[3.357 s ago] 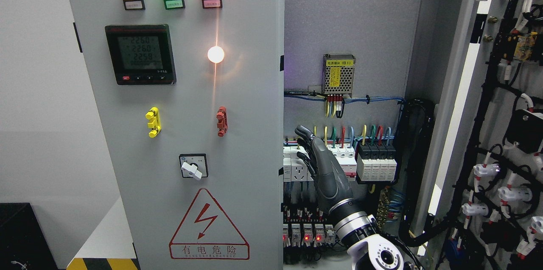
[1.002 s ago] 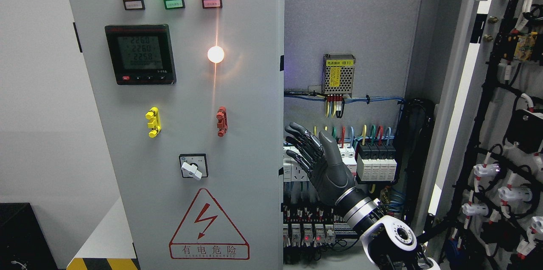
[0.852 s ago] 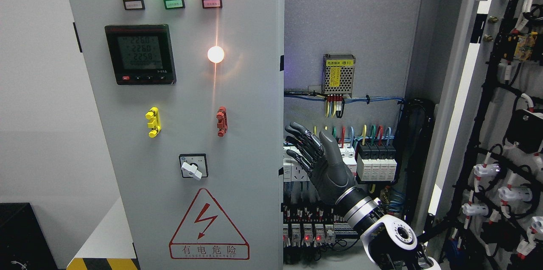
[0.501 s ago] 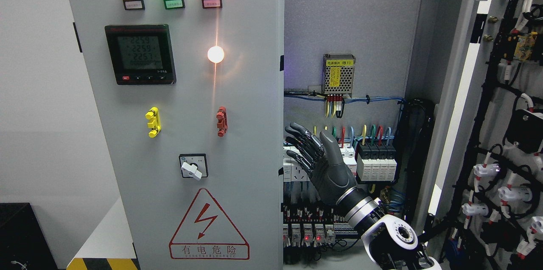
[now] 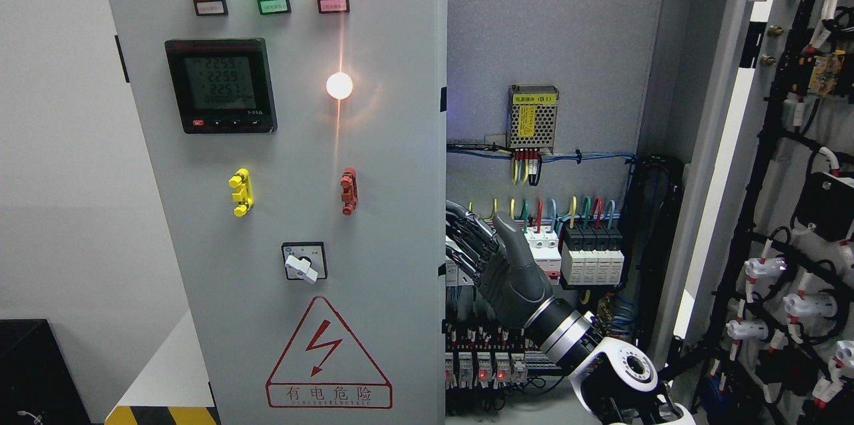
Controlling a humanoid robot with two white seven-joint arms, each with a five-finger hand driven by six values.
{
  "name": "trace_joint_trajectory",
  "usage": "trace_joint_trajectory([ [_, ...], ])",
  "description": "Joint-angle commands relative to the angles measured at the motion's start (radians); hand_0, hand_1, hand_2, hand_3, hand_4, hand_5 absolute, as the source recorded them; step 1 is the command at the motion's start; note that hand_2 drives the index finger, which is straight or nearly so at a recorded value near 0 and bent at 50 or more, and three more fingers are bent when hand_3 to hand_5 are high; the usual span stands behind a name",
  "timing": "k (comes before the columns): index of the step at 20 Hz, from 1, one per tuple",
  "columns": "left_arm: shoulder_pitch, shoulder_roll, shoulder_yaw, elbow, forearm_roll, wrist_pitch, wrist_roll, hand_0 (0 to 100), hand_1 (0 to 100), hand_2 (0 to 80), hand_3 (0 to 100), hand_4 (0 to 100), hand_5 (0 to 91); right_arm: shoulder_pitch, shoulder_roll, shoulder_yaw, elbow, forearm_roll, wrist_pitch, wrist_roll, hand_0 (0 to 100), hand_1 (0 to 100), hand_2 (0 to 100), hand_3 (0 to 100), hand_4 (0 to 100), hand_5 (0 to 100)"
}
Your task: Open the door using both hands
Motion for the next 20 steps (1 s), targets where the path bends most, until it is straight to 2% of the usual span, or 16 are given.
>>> trace_joint_trajectory([
  [1, 0.000, 0.000, -0.001, -0.029, 0.000, 0.000, 0.000, 0, 0, 0.0, 0, 0, 0.0, -0.002, 0.029, -0.001, 0.008, 0.000, 0.002, 0.011, 19, 0, 0, 0, 0, 0],
  [4, 0.000, 0.000, 0.001, -0.029, 0.000, 0.000, 0.000, 0, 0, 0.0, 0, 0, 0.0, -0.002, 0.031, -0.003, 0.006, 0.000, 0.014, 0.056, 19, 0, 0, 0, 0, 0],
  [13, 0.000, 0.000, 0.001, -0.029, 0.000, 0.000, 0.000, 0, 0, 0.0, 0, 0, 0.0, -0.002, 0.029, -0.003, 0.005, -0.003, 0.014, 0.065, 19, 0, 0, 0, 0, 0],
  [16, 0.000, 0.000, 0.001, -0.029, 0.000, 0.000, 0.000, 0, 0, 0.0, 0, 0, 0.0, -0.004, 0.031, -0.004, 0.005, -0.002, 0.014, 0.117, 19, 0, 0, 0, 0, 0],
  [20, 0.000, 0.000, 0.001, -0.029, 0.000, 0.000, 0.000, 0, 0, 0.0, 0, 0, 0.0, -0.004, 0.031, -0.017, 0.005, -0.002, 0.014, 0.122, 19, 0, 0, 0, 0, 0],
])
